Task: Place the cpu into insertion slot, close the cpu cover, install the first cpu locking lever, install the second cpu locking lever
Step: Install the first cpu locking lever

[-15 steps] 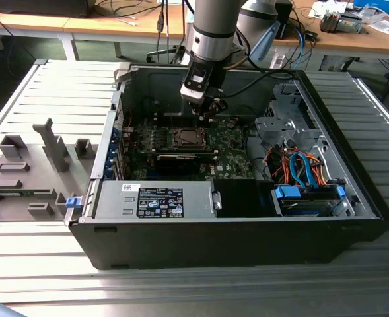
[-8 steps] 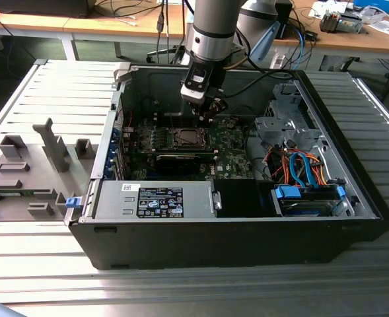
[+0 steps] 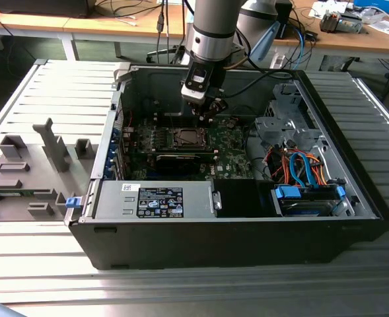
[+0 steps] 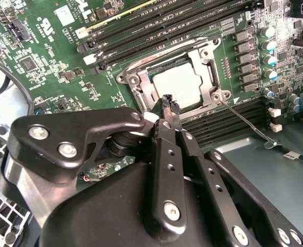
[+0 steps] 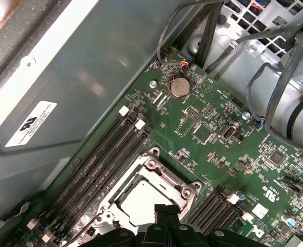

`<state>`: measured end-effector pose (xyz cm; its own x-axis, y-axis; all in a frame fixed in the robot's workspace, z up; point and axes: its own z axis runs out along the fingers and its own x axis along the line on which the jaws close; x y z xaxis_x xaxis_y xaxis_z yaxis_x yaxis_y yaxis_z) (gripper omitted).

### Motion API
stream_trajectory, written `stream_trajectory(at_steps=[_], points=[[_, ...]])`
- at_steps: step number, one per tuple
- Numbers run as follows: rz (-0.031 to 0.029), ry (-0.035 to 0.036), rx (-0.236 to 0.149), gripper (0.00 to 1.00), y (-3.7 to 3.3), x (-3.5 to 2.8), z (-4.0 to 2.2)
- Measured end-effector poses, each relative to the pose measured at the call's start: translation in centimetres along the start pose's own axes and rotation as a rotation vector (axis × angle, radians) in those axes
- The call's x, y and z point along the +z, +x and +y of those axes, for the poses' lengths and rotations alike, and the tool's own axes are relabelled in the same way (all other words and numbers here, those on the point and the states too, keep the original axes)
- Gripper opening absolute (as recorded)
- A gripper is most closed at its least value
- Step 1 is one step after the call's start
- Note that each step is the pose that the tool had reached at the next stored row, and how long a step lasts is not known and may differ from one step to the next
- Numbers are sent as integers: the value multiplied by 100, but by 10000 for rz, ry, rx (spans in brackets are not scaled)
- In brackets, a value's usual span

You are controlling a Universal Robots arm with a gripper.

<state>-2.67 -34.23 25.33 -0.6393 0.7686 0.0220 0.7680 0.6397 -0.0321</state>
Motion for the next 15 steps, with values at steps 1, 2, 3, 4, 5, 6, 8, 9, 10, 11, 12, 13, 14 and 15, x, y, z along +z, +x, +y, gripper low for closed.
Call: stream_trajectory(at_steps=[1,2,3,4,5,6,8,9,10,11,12,13,14,15], points=[[0,1,-21,11,0,0,0],[-1,1,-41,11,0,0,0],[-1,1,-53,11,0,0,0],[-2,2,-63,11,0,0,0],[-2,2,-81,11,0,0,0],[-3,2,-99,11,0,0,0],[-4,3,-126,11,0,0,0],[-4,3,-143,11,0,0,0],[-5,4,-153,11,0,0,0],[-5,4,-165,11,0,0,0],[-6,4,-174,11,0,0,0],[-6,4,-183,11,0,0,0],[-6,4,-201,11,0,0,0],[-7,5,-214,11,0,0,0]])
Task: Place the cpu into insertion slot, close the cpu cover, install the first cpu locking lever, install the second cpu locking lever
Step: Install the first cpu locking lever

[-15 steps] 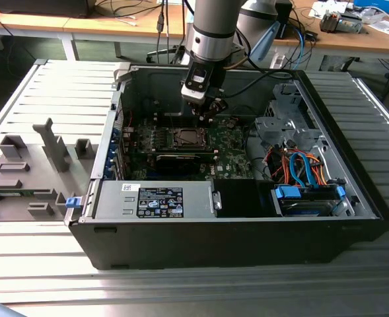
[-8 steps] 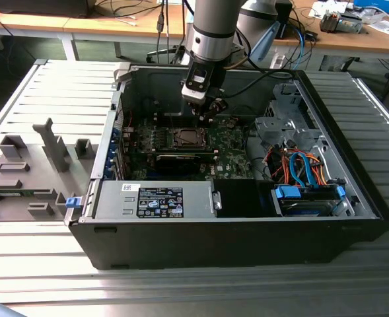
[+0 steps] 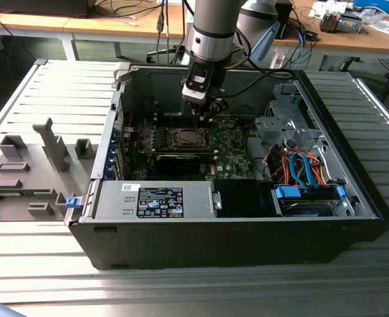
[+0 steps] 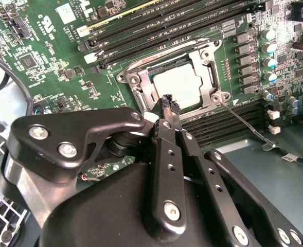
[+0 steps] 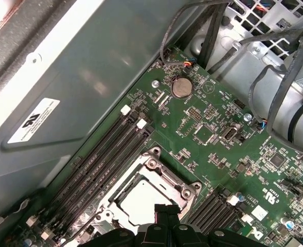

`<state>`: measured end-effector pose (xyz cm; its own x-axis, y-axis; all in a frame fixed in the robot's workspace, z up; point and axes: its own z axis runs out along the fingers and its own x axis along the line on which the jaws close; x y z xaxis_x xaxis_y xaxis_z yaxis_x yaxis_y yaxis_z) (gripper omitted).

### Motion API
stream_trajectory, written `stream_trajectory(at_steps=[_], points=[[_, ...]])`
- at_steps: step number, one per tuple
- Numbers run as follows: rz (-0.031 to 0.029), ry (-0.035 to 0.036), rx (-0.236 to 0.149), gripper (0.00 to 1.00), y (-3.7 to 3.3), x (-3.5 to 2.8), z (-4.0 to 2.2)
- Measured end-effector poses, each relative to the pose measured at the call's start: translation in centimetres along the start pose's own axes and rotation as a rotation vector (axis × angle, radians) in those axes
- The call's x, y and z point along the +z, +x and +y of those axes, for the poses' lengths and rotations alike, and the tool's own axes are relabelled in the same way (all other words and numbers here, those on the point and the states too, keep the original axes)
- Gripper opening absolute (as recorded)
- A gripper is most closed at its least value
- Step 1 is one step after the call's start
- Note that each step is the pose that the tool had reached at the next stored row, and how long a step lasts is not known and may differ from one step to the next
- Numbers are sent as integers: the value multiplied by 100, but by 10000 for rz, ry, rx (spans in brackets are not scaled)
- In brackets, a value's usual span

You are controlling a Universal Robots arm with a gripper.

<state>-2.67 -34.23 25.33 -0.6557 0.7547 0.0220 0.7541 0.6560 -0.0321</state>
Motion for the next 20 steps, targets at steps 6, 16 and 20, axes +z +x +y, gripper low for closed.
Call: stream_trajectory(at_steps=[6,16,20], points=[[-3,2,-85,11,0,0,0],[-7,5,-209,11,0,0,0],[-9,6,-271,11,0,0,0]])
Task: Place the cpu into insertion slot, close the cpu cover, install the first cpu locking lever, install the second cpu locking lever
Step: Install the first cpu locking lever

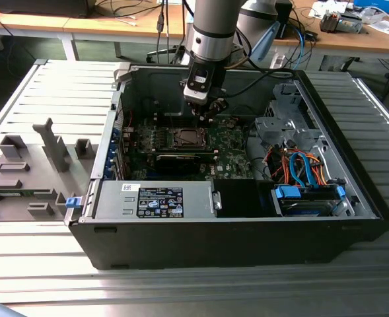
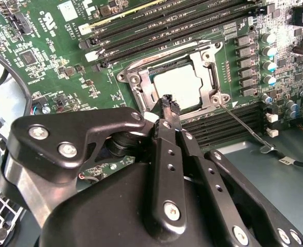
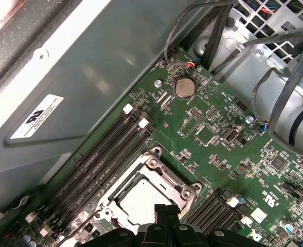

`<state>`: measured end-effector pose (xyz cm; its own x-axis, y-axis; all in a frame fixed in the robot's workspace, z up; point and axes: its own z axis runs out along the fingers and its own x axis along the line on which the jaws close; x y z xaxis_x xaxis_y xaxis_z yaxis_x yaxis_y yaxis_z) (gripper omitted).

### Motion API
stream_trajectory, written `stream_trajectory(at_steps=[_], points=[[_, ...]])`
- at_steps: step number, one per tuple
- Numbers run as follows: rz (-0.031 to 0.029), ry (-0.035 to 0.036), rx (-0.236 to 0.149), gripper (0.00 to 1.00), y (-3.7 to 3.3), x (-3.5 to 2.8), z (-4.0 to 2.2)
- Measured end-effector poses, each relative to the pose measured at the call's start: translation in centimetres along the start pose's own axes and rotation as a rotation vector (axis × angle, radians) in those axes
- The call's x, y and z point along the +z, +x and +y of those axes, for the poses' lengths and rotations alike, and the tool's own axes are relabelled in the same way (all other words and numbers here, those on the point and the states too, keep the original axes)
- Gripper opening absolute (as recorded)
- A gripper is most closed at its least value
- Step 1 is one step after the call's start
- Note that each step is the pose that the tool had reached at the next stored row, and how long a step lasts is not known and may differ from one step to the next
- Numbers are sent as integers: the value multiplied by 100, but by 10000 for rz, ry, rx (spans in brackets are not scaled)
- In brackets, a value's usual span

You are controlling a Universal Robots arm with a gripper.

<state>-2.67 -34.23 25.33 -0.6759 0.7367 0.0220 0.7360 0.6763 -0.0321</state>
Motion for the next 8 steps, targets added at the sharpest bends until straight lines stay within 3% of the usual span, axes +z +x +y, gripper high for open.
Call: stream_trajectory(at_steps=[8], points=[[-4,3,-129,11,0,0,0]])
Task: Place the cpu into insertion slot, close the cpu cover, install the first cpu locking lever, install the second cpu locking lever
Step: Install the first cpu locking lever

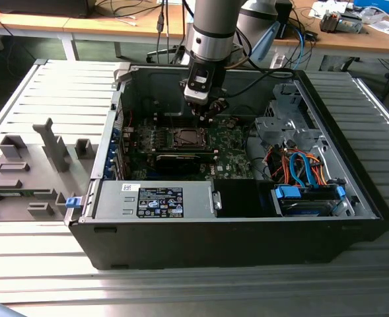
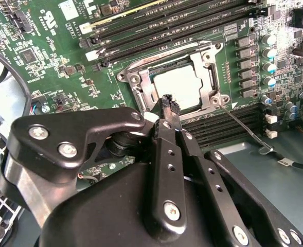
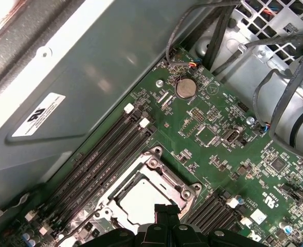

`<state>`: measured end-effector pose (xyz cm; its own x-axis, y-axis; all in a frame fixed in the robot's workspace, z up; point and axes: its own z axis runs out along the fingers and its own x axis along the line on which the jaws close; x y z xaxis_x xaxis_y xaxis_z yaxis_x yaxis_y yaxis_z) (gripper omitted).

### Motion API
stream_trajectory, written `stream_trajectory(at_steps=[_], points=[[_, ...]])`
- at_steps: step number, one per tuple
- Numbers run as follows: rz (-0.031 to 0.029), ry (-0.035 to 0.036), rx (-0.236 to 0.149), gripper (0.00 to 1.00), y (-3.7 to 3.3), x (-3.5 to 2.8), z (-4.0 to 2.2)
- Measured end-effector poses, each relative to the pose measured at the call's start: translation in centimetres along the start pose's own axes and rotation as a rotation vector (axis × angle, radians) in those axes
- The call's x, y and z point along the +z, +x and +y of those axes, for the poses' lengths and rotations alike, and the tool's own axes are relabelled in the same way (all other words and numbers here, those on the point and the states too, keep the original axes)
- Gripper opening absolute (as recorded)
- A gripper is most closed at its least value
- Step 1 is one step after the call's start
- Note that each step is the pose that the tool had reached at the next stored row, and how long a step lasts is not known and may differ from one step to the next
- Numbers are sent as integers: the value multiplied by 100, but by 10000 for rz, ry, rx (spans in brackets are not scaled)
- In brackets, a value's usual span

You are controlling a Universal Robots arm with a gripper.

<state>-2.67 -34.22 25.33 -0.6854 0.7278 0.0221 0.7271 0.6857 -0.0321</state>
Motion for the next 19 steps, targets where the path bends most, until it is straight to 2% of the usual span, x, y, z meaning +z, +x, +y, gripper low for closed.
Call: stream_trajectory(at_steps=[19], points=[[-9,6,-282,11,0,0,0]])
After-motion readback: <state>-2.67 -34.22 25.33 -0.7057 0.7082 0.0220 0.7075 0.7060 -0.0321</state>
